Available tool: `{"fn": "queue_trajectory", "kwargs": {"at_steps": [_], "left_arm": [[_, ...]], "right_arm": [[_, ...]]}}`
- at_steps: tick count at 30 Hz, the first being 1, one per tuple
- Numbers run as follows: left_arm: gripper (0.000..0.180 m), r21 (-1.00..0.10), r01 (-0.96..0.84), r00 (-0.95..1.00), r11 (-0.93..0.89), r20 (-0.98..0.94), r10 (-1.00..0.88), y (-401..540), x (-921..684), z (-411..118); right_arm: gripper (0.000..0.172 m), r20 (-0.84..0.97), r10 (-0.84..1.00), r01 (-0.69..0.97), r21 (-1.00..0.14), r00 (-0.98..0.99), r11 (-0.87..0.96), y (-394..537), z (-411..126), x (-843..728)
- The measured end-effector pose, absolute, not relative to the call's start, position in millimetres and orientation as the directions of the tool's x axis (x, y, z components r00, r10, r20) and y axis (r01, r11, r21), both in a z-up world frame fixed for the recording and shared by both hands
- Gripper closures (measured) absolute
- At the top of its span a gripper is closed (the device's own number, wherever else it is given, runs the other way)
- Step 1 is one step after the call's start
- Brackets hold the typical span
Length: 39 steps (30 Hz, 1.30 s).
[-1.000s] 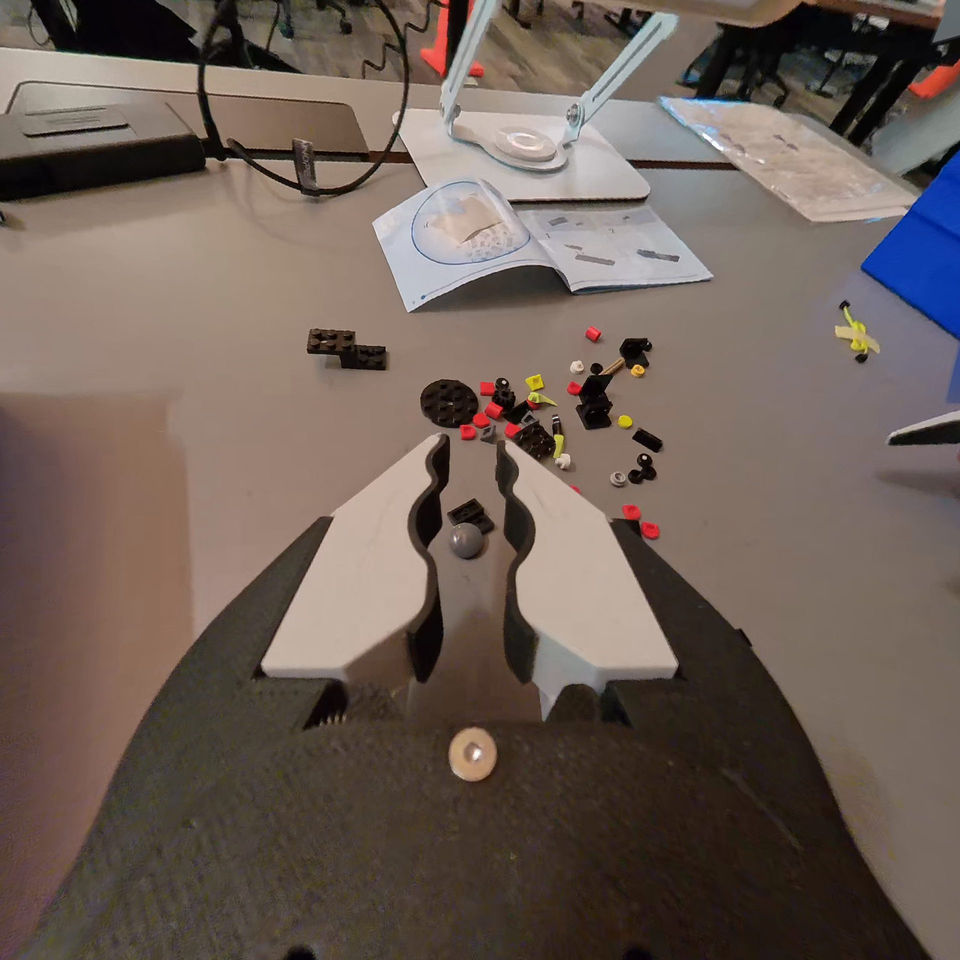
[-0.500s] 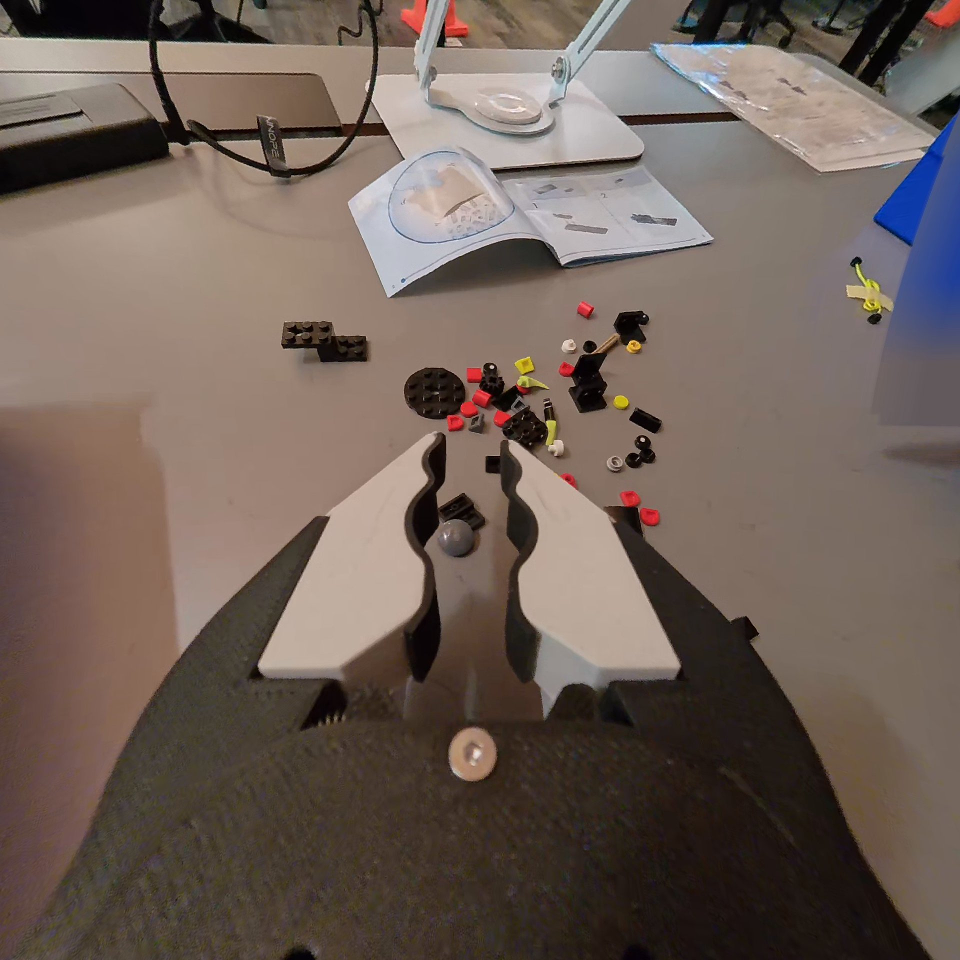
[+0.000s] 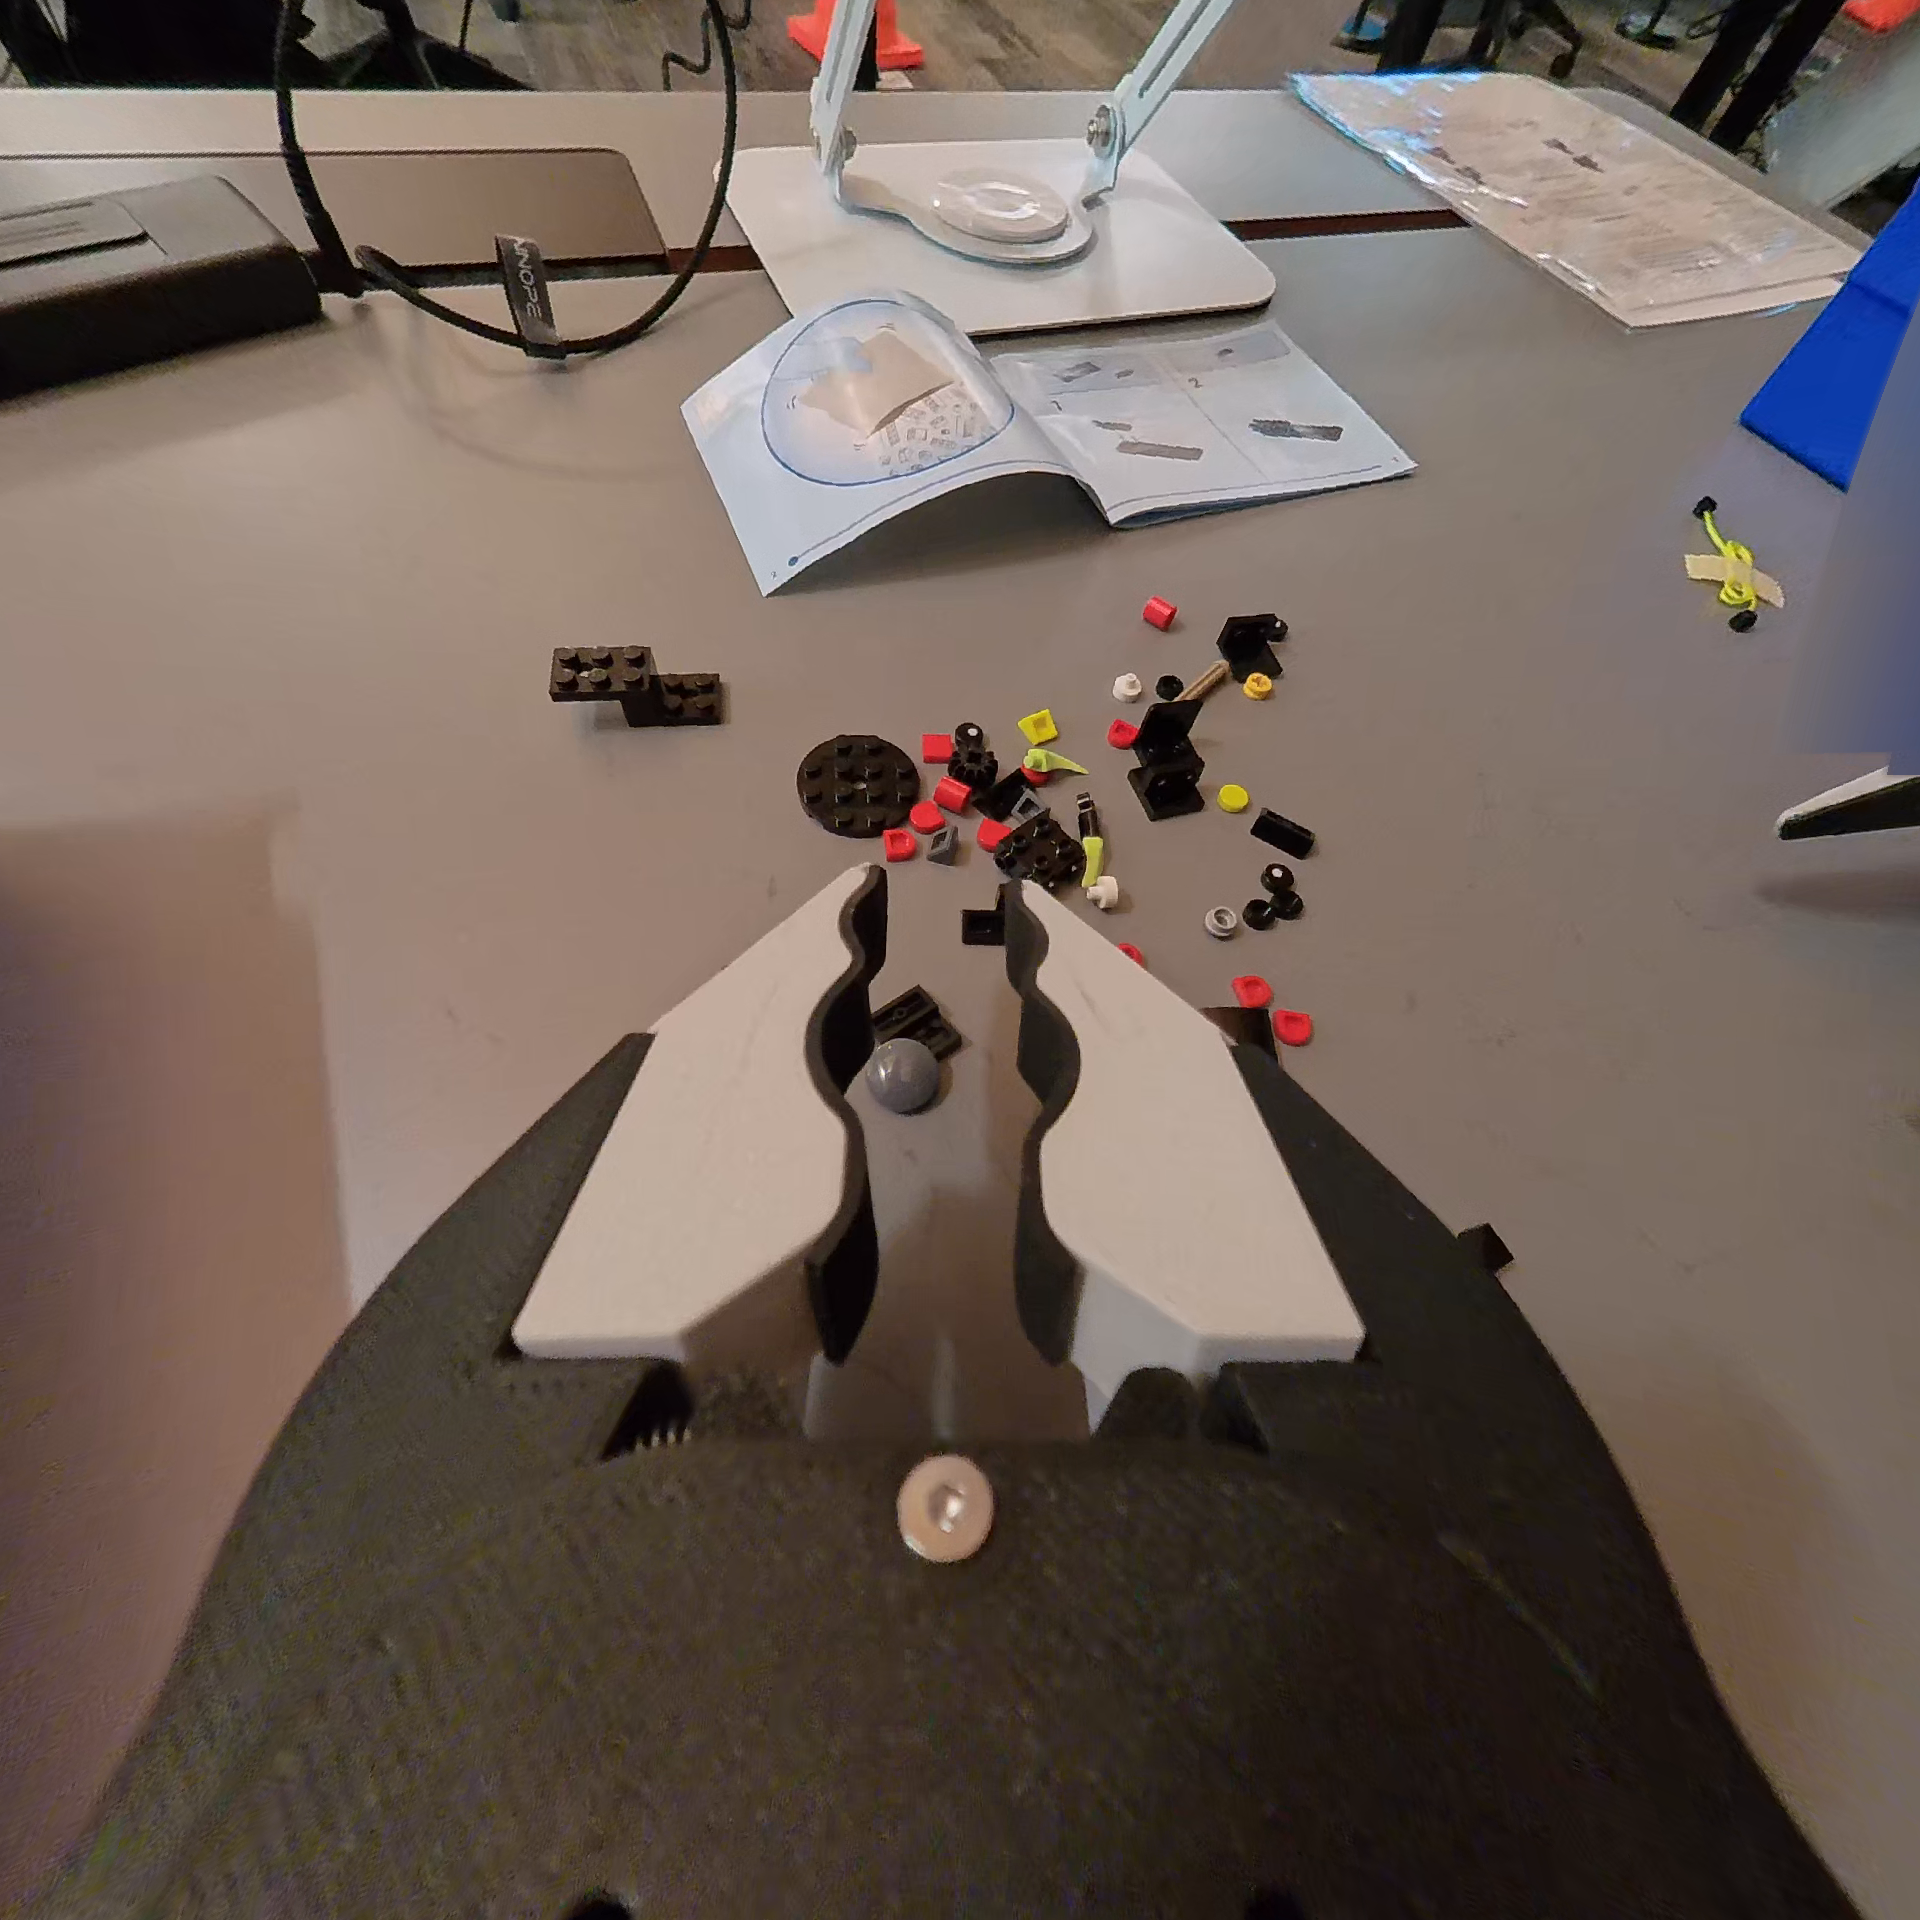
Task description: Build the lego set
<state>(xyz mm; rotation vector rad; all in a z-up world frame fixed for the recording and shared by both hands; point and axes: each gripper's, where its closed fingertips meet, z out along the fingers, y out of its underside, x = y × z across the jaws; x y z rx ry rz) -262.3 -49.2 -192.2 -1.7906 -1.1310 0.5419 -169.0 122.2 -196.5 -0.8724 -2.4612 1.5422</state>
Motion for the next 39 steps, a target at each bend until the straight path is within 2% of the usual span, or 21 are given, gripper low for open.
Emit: {"fn": "queue_trajectory", "kwargs": {"at_steps": [5,15,19,21,25,32,35,37,39], "left_arm": [[0.161,-0.871,0.467,0.481,-0.154,0.105,0.87,-49.2,-262.2,-192.2],[0.16,-0.862,0.483,0.48,-0.156,0.111,0.87,-49.1,-262.6,-194.5],[0.152,-0.879,0.462,0.469,-0.116,0.131,0.873,-52.3,-272.8,-183.9],[0.144,-0.883,0.431,0.51,-0.184,0.071,0.857,-55.8,-283.7,-177.5],[0.145,-0.798,0.461,0.517,-0.388,-0.114,0.849,-83.8,-314.8,-192.9],[0.12,-0.68,0.503,0.584,-0.534,-0.188,0.79,-88.3,-365.7,-212.9],[0.123,-0.631,0.57,0.577,-0.526,-0.149,0.803,-85.8,-371.6,-231.0],[0.139,-0.653,0.592,0.568,-0.473,-0.079,0.82,-76.4,-368.6,-231.0],[0.14,-0.657,0.603,0.545,-0.451,-0.074,0.835,-77.3,-365.8,-230.7]], "right_arm": [[0.116,-0.228,0.508,0.428,-0.846,-0.83,0.319,121.7,-197.8,-166.6],[0.116,-0.267,0.509,0.457,-0.839,-0.818,0.294,123.3,-197.3,-168.0],[0.116,-0.286,0.511,0.474,-0.833,-0.81,0.284,124.1,-197.8,-169.4],[0.116,-0.303,0.506,0.486,-0.828,-0.807,0.279,124.1,-198.1,-169.5],[0.117,-0.325,0.49,0.493,-0.83,-0.809,0.263,123.7,-195.5,-166.7],[0.117,-0.333,0.469,0.487,-0.834,-0.818,0.258,120.3,-192.2,-161.0],[0.117,-0.33,0.462,0.48,-0.839,-0.823,0.255,119.8,-189.1,-159.2],[0.117,-0.329,0.463,0.476,-0.843,-0.823,0.249,120.7,-186.8,-159.4],[0.117,-0.333,0.464,0.478,-0.846,-0.821,0.239,121.9,-184.8,-160.1]]}}
